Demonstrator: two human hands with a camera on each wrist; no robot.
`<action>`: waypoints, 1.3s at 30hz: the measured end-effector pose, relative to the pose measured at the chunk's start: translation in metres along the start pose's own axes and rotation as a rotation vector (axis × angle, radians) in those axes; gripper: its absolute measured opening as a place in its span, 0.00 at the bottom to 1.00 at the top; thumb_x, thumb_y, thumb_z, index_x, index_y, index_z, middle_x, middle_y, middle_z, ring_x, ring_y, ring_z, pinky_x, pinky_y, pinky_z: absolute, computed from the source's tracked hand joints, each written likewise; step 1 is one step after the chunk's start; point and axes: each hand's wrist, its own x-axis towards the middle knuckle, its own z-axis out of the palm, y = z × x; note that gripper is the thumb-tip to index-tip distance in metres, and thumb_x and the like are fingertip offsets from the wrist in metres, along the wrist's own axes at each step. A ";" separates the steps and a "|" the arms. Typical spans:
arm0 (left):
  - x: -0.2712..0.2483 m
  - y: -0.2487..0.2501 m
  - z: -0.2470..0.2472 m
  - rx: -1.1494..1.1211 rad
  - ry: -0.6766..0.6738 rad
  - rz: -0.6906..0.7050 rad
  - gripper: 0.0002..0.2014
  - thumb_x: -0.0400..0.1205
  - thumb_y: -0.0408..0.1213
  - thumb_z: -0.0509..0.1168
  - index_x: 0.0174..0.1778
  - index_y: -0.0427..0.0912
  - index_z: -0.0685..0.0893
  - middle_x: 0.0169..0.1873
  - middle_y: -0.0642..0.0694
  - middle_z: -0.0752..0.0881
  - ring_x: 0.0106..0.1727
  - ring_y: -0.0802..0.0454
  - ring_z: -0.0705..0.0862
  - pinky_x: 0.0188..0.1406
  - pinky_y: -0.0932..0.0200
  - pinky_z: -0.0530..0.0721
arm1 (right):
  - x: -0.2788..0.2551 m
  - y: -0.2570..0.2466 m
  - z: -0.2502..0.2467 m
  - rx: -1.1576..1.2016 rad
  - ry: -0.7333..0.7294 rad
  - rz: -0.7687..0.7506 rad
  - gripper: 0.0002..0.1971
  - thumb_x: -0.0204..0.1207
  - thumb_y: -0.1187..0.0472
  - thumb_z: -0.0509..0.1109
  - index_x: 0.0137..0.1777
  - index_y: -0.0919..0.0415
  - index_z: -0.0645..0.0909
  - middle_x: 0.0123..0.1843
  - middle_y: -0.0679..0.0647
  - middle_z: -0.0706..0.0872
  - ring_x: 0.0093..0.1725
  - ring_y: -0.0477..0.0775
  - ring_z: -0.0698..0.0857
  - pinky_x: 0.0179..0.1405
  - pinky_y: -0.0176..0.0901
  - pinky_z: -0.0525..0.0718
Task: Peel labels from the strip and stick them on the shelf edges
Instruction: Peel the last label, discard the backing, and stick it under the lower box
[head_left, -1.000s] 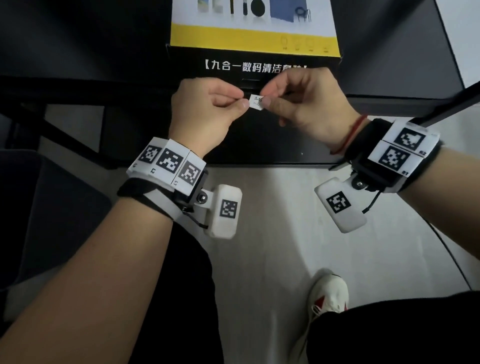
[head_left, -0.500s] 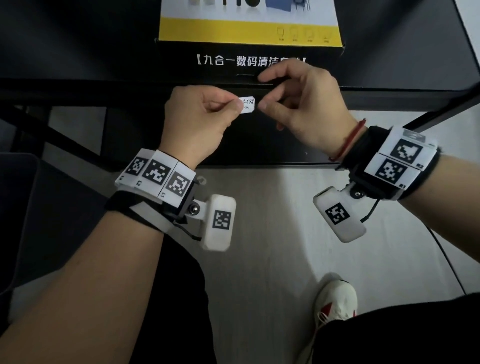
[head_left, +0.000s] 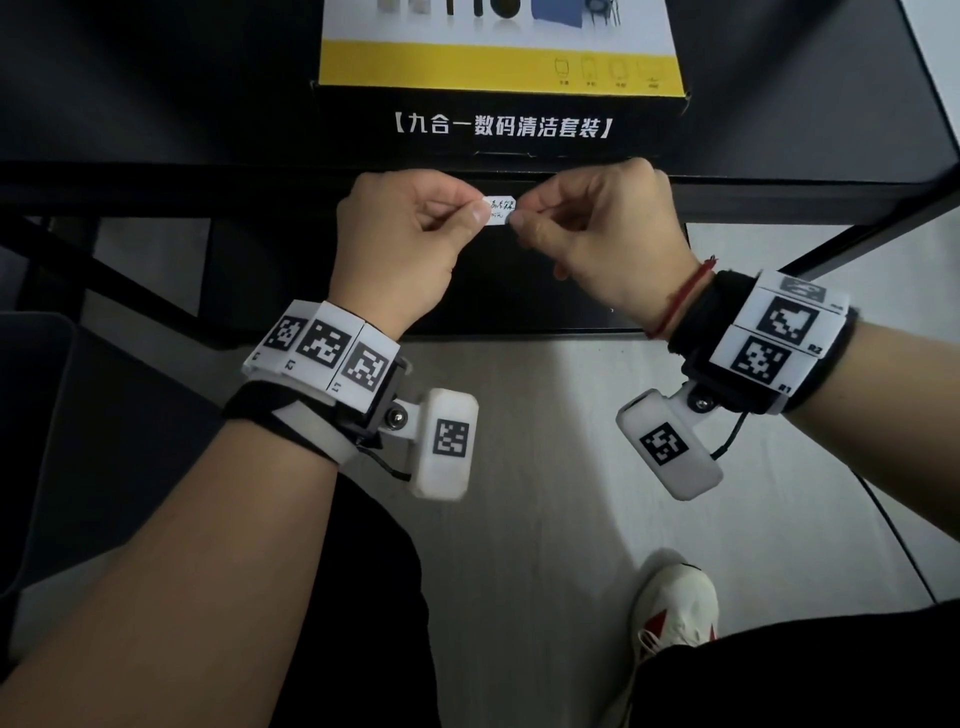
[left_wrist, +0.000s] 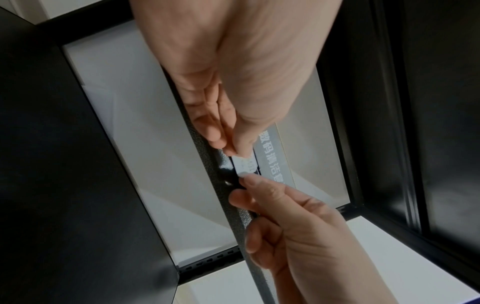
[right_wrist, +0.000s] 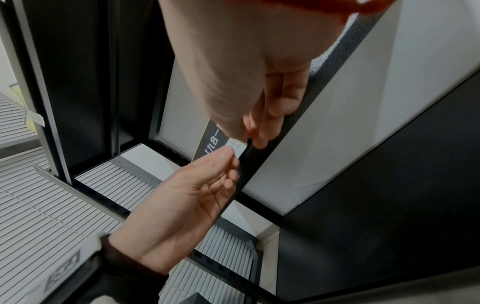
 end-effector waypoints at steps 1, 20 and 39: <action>0.000 0.000 0.001 -0.004 0.010 -0.005 0.04 0.81 0.41 0.76 0.42 0.56 0.90 0.34 0.60 0.89 0.34 0.66 0.88 0.40 0.68 0.87 | 0.000 -0.001 0.001 0.006 0.001 0.002 0.06 0.79 0.52 0.76 0.45 0.53 0.91 0.35 0.48 0.92 0.24 0.45 0.87 0.28 0.27 0.83; -0.002 0.010 0.013 -0.075 0.184 -0.027 0.02 0.79 0.44 0.77 0.41 0.57 0.94 0.28 0.67 0.89 0.36 0.69 0.92 0.49 0.64 0.91 | 0.007 -0.006 0.008 -0.019 0.098 0.007 0.14 0.80 0.48 0.74 0.40 0.55 0.91 0.30 0.45 0.90 0.25 0.38 0.85 0.30 0.25 0.79; -0.007 0.011 0.007 -0.053 0.249 -0.023 0.03 0.79 0.45 0.78 0.45 0.51 0.96 0.30 0.67 0.88 0.37 0.65 0.93 0.50 0.63 0.92 | 0.010 -0.005 0.009 -0.042 0.110 -0.043 0.13 0.82 0.52 0.72 0.39 0.58 0.89 0.29 0.45 0.89 0.25 0.34 0.85 0.29 0.22 0.77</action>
